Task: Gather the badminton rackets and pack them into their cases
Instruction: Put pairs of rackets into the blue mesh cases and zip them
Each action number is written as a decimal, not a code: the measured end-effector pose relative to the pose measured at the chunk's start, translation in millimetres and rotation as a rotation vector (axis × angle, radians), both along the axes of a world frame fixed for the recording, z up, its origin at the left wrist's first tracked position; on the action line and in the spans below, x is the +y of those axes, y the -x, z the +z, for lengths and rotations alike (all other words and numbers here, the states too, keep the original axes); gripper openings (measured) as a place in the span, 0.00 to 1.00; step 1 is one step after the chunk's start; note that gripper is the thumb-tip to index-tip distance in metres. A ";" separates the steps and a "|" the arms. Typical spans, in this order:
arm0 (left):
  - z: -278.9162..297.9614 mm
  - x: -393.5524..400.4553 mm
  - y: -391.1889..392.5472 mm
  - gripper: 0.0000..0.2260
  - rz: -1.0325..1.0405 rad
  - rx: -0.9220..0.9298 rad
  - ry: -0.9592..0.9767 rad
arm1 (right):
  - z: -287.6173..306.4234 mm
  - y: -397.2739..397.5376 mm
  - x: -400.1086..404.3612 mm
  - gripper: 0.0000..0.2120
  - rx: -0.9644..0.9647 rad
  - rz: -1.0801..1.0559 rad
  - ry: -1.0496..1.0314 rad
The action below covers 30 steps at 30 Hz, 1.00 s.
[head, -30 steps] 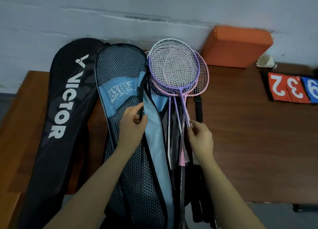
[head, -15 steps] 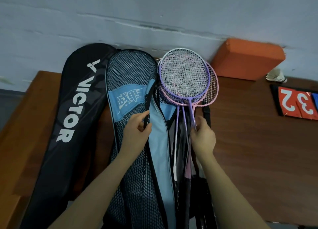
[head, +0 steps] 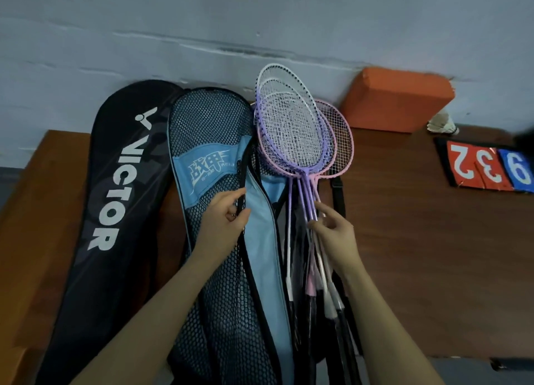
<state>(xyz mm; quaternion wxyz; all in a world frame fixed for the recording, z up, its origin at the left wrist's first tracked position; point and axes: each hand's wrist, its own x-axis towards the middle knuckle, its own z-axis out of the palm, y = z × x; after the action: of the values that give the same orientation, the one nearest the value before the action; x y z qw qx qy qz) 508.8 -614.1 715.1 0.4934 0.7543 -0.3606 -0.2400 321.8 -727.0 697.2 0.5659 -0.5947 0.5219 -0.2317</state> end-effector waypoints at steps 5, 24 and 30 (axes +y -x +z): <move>4.5 3.0 -6.0 0.17 0.006 0.027 0.061 | 15.0 0.0 5.6 0.23 -0.088 0.063 0.003; 19.2 -0.6 -7.6 0.18 -0.039 0.140 0.060 | 49.1 17.0 24.2 0.21 -0.086 -0.004 0.240; 17.9 -22.9 5.4 0.18 -0.032 0.124 0.030 | 37.4 48.4 27.2 0.22 0.116 -0.012 0.444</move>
<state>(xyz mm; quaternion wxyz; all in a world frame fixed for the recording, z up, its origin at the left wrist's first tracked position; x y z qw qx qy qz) 503.4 -637.0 733.0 0.5221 0.7246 -0.3451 -0.2886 273.4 -699.8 734.6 0.3891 -0.7138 0.4931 -0.3097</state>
